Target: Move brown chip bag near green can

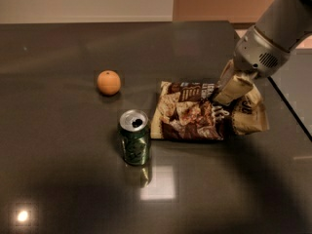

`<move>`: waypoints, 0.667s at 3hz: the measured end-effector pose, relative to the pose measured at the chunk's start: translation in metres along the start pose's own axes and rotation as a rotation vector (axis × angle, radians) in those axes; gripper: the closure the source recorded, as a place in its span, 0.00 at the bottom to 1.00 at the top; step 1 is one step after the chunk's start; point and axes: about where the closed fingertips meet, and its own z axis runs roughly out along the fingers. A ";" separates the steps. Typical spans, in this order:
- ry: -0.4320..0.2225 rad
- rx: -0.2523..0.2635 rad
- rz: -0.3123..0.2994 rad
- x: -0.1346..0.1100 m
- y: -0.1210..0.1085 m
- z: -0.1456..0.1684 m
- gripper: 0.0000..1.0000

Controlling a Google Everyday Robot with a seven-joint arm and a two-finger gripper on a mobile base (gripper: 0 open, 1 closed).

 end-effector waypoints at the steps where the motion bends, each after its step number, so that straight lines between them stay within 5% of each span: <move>1: 0.001 -0.008 -0.004 0.001 0.008 0.000 0.61; 2: 0.001 -0.018 -0.006 0.001 0.010 0.001 0.37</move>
Offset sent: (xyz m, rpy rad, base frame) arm -0.0198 -0.0020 -0.0036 -0.0048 0.0549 0.0304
